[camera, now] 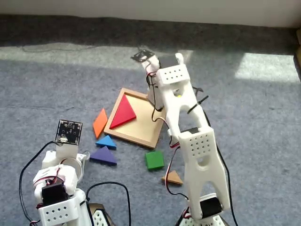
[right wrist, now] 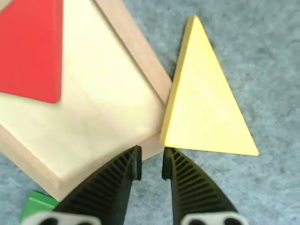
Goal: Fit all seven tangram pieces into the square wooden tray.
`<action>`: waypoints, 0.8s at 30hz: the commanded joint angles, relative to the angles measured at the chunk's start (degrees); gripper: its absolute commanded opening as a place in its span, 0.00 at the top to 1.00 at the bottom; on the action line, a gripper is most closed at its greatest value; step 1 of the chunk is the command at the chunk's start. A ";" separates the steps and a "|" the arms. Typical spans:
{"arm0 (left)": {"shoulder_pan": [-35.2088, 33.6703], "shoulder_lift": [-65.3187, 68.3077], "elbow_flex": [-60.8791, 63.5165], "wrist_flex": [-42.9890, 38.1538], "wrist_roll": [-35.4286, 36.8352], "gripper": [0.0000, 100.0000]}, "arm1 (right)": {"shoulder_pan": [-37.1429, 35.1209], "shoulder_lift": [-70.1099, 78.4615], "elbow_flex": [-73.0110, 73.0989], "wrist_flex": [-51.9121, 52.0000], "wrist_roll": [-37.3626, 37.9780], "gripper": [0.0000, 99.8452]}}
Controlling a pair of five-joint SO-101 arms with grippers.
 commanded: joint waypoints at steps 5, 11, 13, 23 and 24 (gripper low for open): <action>-0.66 -1.98 -0.22 -0.97 0.00 0.75 | 7.60 -9.71 -3.47 -4.62 -0.44 0.92; -0.66 -1.98 -0.22 -0.97 0.00 0.75 | 10.59 -1.71 -3.30 -21.67 -0.44 0.92; -0.66 -1.98 -0.22 -0.97 0.00 0.75 | 10.51 2.68 -3.47 -22.37 -0.44 0.92; -0.66 -1.98 -0.22 -0.97 0.00 0.75 | 4.09 6.64 -8.84 -8.04 -0.44 0.92; -0.66 -1.98 -0.22 -0.97 0.00 0.75 | 3.12 6.20 -10.68 -5.49 -0.44 0.92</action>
